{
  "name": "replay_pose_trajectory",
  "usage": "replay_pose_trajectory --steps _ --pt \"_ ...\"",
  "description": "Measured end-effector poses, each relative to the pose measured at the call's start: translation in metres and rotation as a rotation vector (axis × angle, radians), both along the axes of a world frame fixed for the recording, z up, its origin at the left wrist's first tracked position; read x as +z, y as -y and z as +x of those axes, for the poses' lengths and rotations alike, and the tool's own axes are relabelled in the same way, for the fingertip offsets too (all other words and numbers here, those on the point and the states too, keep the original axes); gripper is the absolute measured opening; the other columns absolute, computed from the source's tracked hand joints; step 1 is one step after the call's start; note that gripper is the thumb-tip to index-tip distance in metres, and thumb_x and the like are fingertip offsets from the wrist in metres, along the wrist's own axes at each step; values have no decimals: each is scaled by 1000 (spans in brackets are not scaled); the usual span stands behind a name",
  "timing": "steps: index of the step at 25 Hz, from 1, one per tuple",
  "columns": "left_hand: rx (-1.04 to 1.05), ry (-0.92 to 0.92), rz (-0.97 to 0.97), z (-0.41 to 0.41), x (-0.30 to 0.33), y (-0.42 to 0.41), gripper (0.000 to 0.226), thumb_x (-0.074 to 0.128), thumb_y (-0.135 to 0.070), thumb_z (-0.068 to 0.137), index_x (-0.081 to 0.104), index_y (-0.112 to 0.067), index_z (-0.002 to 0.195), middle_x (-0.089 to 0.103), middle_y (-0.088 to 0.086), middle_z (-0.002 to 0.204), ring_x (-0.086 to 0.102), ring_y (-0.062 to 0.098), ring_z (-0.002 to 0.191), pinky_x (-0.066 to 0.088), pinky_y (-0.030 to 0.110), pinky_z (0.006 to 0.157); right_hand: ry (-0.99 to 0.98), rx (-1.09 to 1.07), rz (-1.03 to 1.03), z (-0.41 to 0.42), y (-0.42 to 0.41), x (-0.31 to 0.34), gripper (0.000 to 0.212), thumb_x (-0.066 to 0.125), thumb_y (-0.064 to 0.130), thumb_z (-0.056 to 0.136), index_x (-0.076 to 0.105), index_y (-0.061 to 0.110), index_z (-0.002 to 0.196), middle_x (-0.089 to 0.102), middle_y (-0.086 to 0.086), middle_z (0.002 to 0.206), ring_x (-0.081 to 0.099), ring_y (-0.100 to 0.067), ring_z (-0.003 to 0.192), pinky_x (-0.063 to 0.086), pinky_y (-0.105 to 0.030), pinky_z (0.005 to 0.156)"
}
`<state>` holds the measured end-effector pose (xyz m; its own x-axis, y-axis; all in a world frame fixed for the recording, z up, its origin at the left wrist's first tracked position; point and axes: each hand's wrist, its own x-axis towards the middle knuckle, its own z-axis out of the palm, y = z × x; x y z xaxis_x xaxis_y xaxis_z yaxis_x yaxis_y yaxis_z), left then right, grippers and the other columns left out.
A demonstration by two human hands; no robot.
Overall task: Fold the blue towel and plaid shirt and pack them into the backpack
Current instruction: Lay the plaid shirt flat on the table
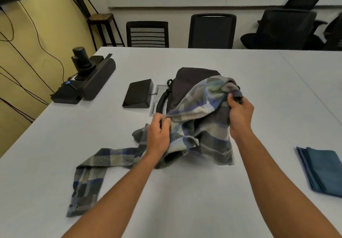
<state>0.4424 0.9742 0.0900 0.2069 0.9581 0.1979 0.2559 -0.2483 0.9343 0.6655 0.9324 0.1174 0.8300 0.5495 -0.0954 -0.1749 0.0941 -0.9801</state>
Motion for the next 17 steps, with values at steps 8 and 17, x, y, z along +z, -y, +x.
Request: replay_pose_trajectory --steps 8,17 --pt "-265 -80 71 10 79 -48 26 55 -21 96 45 -21 72 43 -7 65 38 8 60 35 30 61 458 22 -374 9 34 -23 47 76 27 81 52 18 121 55 0 117 55 -21 113 43 -30 91" --pt "-576 -301 92 20 76 -43 22 62 -20 92 50 -8 78 41 -3 57 34 11 53 32 30 55 731 724 -225 3 34 -36 8 68 10 91 68 14 98 70 2 89 62 -1 79 47 -20 73"
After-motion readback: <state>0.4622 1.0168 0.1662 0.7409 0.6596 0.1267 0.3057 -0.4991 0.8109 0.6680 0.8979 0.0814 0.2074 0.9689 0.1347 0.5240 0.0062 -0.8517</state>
